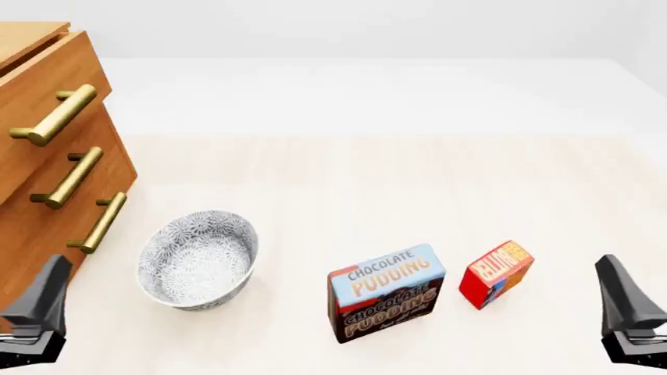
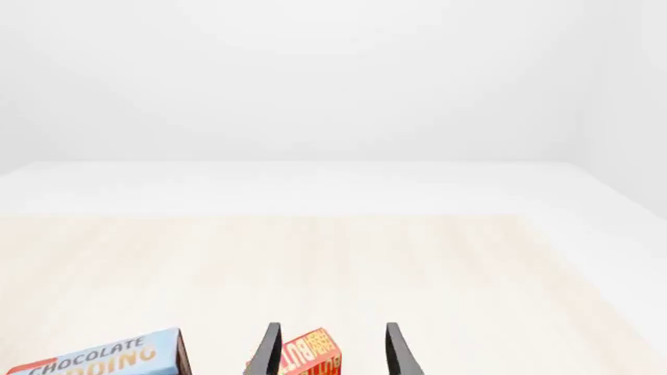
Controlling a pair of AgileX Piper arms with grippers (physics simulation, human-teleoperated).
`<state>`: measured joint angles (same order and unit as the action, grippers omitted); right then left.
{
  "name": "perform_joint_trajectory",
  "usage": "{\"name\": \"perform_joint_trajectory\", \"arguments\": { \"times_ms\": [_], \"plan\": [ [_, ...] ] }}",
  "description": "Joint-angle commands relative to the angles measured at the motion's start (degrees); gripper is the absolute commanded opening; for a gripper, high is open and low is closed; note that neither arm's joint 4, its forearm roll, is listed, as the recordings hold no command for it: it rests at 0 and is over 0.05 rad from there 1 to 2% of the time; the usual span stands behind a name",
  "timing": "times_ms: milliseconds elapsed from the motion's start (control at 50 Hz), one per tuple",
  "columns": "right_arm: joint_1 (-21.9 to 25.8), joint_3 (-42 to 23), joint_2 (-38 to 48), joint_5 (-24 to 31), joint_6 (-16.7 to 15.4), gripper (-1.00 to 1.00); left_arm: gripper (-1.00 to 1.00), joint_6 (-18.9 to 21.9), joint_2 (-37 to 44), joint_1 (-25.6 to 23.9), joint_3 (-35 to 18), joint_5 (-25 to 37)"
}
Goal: Put the butter at the back in the top drawer of the cabinet and close it.
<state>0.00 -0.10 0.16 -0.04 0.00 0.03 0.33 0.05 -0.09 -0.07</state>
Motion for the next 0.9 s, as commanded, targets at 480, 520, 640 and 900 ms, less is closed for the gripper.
{"name": "perform_joint_trajectory", "arguments": {
  "times_ms": [480,520,640,900],
  "plan": [
    [0.02,-0.13,0.19,0.00,0.03,1.00,1.00,5.81,4.69,3.07,-0.17,-2.15],
    [-0.01,-0.13,0.17,-0.01,0.02,1.00,1.00,5.42,4.76,3.11,-0.16,-2.17],
    [0.00,-0.13,0.18,0.00,0.04,1.00,1.00,8.67,6.40,2.57,-0.10,-3.24],
    [0.00,-0.13,0.19,0.00,0.02,1.00,1.00,13.48,-0.25,2.67,-6.82,6.61]
  ]
}}
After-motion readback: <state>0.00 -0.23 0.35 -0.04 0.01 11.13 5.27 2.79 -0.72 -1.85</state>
